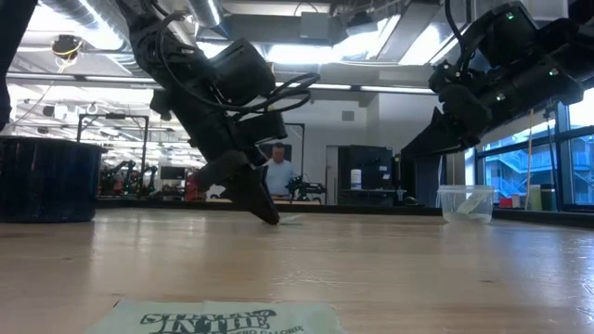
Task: Pick and place items into bin
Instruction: Put the light green stevia packet into the bottom transparent bin
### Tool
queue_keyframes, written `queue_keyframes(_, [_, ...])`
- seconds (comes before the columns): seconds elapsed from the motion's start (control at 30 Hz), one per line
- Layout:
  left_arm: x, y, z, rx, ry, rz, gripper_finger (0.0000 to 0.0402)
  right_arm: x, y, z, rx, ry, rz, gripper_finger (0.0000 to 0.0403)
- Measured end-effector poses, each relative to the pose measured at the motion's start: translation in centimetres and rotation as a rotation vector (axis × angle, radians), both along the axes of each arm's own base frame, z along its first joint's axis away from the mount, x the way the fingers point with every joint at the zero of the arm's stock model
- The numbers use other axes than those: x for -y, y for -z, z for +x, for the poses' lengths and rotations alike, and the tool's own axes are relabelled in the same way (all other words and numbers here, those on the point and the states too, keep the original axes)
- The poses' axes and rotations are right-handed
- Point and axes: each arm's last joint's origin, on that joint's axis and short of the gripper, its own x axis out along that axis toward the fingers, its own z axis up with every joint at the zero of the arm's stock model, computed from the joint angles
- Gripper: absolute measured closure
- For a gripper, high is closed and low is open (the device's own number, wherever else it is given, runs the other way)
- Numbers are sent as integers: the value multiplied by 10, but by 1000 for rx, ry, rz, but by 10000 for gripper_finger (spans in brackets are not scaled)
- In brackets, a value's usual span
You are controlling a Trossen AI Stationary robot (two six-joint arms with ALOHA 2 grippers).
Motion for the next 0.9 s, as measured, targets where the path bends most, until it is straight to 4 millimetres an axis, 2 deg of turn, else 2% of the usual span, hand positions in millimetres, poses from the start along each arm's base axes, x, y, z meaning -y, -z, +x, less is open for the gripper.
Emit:
queue_keyframes(0.17, [0,-5,-1,11,13,-28,384,0,0,0,0,0,0,265])
queue_keyframes(0.33, [2,-22,-11,4,10,-35,394,0,0,0,0,0,0,265])
queue_keyframes(0.63, [6,-74,-33,51,-27,-72,398,0,0,0,0,0,0,265])
queue_keyframes(0.9, [28,-118,-63,113,-26,-141,397,0,0,0,-2,0,0,265])
